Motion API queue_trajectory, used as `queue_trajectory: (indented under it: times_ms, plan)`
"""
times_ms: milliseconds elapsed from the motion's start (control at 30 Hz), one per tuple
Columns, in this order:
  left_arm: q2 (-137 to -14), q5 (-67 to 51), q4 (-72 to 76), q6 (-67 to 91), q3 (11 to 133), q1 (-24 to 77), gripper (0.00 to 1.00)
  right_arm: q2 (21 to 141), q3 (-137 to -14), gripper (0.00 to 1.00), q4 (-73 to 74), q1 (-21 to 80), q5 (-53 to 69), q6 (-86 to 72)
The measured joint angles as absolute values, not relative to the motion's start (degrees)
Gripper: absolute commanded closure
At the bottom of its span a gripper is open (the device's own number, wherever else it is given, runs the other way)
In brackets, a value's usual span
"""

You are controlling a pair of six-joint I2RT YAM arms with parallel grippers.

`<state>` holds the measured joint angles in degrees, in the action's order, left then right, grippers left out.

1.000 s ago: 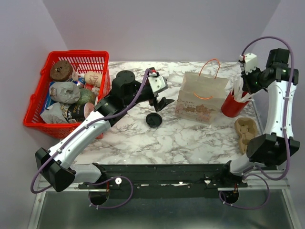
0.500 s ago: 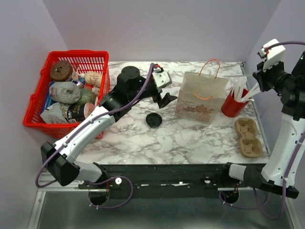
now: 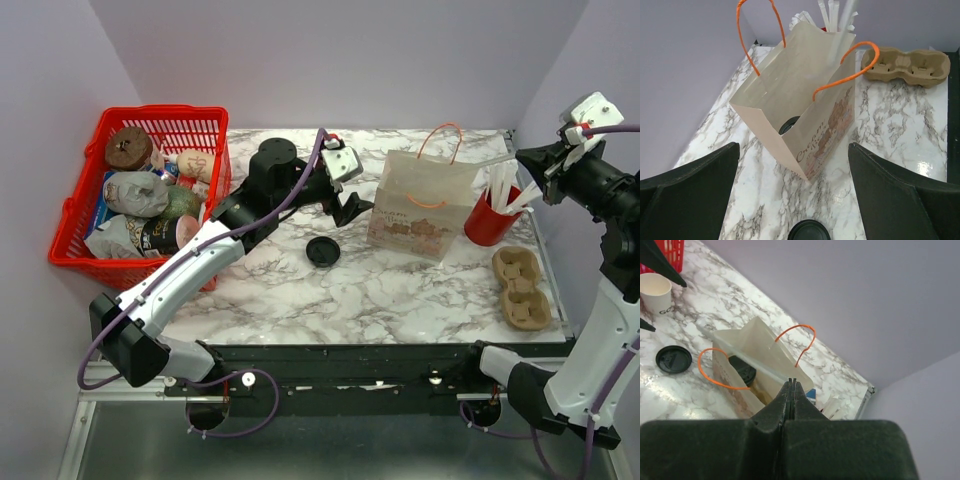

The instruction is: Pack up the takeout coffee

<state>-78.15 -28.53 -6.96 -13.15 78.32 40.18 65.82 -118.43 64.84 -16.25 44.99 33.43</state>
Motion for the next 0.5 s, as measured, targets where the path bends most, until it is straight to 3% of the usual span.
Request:
queue_trajectory:
  times_ms: [500]
  plan:
    - [-78.7, -28.6, -6.5, -12.1, 78.3, 40.2, 0.03, 65.6, -113.2, 0.99, 67.4, -16.3, 44.4, 34.0]
